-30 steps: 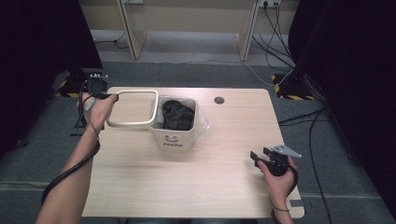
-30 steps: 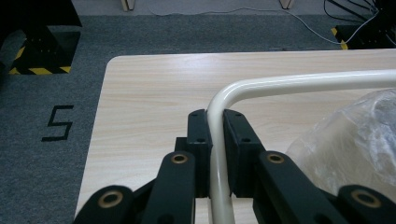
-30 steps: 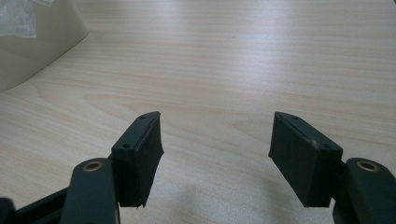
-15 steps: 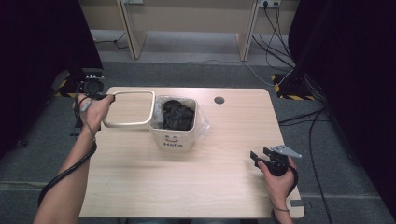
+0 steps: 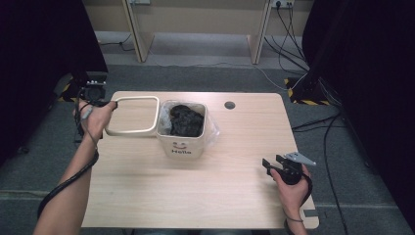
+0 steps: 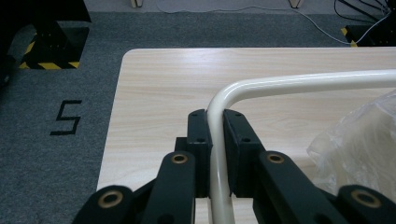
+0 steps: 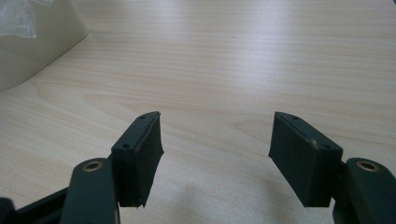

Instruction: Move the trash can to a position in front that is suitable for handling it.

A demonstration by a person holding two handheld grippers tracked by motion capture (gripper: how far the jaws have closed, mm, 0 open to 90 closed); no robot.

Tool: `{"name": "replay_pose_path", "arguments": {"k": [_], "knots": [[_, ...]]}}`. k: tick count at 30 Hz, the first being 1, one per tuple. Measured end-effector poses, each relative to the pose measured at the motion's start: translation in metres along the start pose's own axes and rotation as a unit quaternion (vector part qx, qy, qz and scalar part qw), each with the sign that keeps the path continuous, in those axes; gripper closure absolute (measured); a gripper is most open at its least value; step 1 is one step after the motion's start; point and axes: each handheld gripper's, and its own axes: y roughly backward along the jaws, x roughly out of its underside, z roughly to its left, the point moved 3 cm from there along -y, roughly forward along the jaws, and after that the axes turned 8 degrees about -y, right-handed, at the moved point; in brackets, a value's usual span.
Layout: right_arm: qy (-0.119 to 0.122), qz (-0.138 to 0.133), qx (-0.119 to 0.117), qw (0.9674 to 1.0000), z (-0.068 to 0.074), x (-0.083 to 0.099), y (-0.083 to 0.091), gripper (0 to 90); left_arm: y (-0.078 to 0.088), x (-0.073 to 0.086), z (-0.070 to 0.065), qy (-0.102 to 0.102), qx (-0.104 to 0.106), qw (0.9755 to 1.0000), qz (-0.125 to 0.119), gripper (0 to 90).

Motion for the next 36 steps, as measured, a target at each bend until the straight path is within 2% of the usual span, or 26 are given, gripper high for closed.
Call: {"name": "replay_pose_path", "arguments": {"k": [21,36], "knots": [[0.001,0.0,0.001,1.0,0.0,0.0,0.0,34.4,-0.002,0.011,0.012,0.004,-0.005,1.0,0.006,81.2],[0.0,0.0,0.001,1.0,0.0,0.0,0.0,34.3,-0.008,0.025,0.021,0.007,-0.003,0.9999,0.012,81.2]]}}
